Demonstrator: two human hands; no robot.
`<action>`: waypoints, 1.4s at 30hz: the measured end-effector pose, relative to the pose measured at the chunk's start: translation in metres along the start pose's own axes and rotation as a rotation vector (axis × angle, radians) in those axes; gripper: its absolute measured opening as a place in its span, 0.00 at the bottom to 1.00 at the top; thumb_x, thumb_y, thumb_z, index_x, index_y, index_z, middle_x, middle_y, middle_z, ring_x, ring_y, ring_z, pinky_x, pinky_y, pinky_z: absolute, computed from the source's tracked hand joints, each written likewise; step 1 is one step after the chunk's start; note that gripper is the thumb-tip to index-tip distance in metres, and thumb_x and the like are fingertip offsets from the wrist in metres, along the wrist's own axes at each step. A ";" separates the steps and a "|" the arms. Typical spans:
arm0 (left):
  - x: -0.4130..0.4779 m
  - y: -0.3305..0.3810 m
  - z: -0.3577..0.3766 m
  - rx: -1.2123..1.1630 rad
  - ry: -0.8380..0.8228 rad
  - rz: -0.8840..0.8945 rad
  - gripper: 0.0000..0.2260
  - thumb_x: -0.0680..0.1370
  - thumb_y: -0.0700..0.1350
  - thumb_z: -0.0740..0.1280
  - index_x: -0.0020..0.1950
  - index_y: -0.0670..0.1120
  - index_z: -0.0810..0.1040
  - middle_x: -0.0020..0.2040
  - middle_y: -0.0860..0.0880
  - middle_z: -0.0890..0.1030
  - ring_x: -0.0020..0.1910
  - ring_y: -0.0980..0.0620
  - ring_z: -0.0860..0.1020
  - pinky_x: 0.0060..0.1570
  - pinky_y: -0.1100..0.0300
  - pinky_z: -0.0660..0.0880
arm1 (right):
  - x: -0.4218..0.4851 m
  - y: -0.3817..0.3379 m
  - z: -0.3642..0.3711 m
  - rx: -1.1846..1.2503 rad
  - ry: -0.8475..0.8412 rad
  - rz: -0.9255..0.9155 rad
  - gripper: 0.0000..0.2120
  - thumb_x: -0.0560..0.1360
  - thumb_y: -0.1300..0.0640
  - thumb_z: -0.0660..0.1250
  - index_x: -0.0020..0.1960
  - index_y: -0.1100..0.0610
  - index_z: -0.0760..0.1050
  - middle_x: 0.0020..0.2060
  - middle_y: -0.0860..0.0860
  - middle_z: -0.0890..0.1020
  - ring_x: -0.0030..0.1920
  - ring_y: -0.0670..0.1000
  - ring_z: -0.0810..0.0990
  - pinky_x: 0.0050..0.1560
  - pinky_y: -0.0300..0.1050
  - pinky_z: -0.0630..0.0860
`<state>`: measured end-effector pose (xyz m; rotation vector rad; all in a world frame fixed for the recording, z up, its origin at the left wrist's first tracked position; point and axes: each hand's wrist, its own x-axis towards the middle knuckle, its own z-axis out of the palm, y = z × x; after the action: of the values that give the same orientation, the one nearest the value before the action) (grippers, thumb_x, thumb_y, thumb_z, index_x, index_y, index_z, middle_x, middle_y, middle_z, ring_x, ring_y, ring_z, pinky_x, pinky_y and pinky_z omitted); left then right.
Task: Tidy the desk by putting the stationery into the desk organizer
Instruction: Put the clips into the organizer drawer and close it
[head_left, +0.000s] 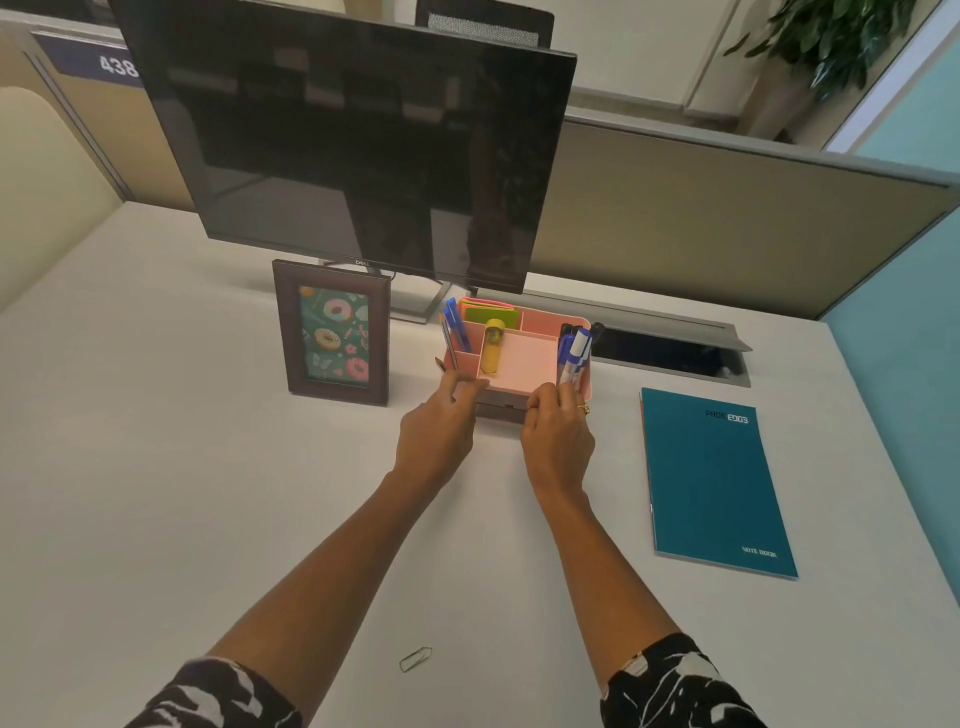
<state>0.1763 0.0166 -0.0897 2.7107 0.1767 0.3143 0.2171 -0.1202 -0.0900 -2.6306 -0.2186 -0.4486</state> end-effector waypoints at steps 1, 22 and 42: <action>-0.001 -0.001 0.000 0.001 -0.003 0.005 0.21 0.76 0.42 0.69 0.68 0.49 0.69 0.66 0.45 0.74 0.43 0.49 0.80 0.43 0.56 0.81 | -0.001 0.001 0.001 0.001 0.007 -0.010 0.14 0.70 0.53 0.71 0.51 0.61 0.77 0.52 0.60 0.82 0.49 0.62 0.82 0.43 0.58 0.81; -0.018 -0.005 0.008 0.024 -0.053 0.029 0.34 0.77 0.42 0.67 0.78 0.51 0.53 0.75 0.48 0.64 0.55 0.50 0.79 0.53 0.57 0.79 | -0.025 -0.001 0.023 -0.017 -0.175 -0.029 0.12 0.76 0.54 0.66 0.56 0.57 0.79 0.52 0.55 0.82 0.50 0.54 0.81 0.51 0.49 0.79; -0.100 -0.042 -0.003 -0.069 0.003 -0.119 0.25 0.78 0.38 0.64 0.74 0.51 0.66 0.72 0.51 0.70 0.57 0.46 0.80 0.53 0.53 0.79 | -0.134 0.030 -0.021 0.192 -0.178 -0.084 0.11 0.77 0.55 0.62 0.56 0.54 0.79 0.51 0.50 0.82 0.52 0.48 0.79 0.52 0.33 0.73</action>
<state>0.0758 0.0393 -0.1239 2.6188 0.3206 0.2840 0.0926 -0.1666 -0.1315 -2.4782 -0.4101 -0.2090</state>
